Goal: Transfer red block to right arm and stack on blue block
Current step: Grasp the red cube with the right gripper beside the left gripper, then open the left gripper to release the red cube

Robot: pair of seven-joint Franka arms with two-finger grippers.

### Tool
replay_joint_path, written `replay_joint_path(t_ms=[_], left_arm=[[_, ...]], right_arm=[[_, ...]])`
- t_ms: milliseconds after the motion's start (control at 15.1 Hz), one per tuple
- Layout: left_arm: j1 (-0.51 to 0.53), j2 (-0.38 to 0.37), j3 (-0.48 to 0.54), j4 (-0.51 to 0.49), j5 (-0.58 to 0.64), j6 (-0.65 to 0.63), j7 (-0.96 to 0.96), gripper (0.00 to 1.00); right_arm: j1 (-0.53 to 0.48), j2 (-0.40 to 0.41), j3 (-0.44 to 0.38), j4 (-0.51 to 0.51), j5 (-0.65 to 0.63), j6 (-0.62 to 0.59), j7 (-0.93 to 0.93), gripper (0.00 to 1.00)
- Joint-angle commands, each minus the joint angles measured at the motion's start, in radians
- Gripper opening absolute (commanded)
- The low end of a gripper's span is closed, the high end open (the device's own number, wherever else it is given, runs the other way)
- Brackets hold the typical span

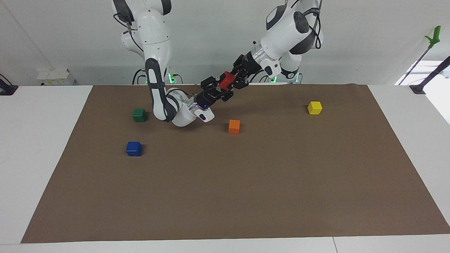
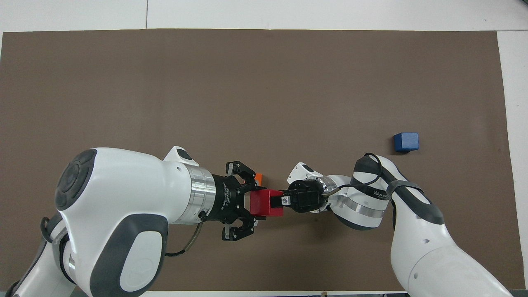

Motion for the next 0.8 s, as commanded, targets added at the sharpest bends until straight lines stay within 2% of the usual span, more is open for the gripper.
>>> replay_joint_path(t_ms=[0,66,133,199,597,730], left_arm=[[-0.012,-0.031,0.013,-0.039,-0.011,0.007,0.002,0.00],[-0.012,-0.031,0.013,-0.036,-0.009,0.009,0.011,0.00],[-0.012,-0.029,0.013,-0.028,-0.006,0.012,0.029,0.26],[-0.016,-0.031,0.010,-0.020,-0.005,0.015,0.028,0.99],[0.043,-0.033,0.025,0.064,0.011,0.003,0.090,1.00],[0.075,-0.026,0.024,0.076,0.136,0.003,0.164,1.00]], right_arm=[[-0.007,-0.009,0.001,-0.002,0.028,0.012,0.013,0.00],[-0.010,-0.009,0.001,-0.001,0.028,0.013,0.016,0.00],[-0.012,-0.011,0.001,0.001,0.028,0.013,0.021,0.00],[-0.012,-0.011,0.000,0.001,0.026,0.018,0.021,0.00],[-0.015,-0.026,-0.002,0.006,0.026,0.039,0.036,0.00],[-0.036,-0.081,-0.003,0.004,0.012,0.129,0.082,0.00]])
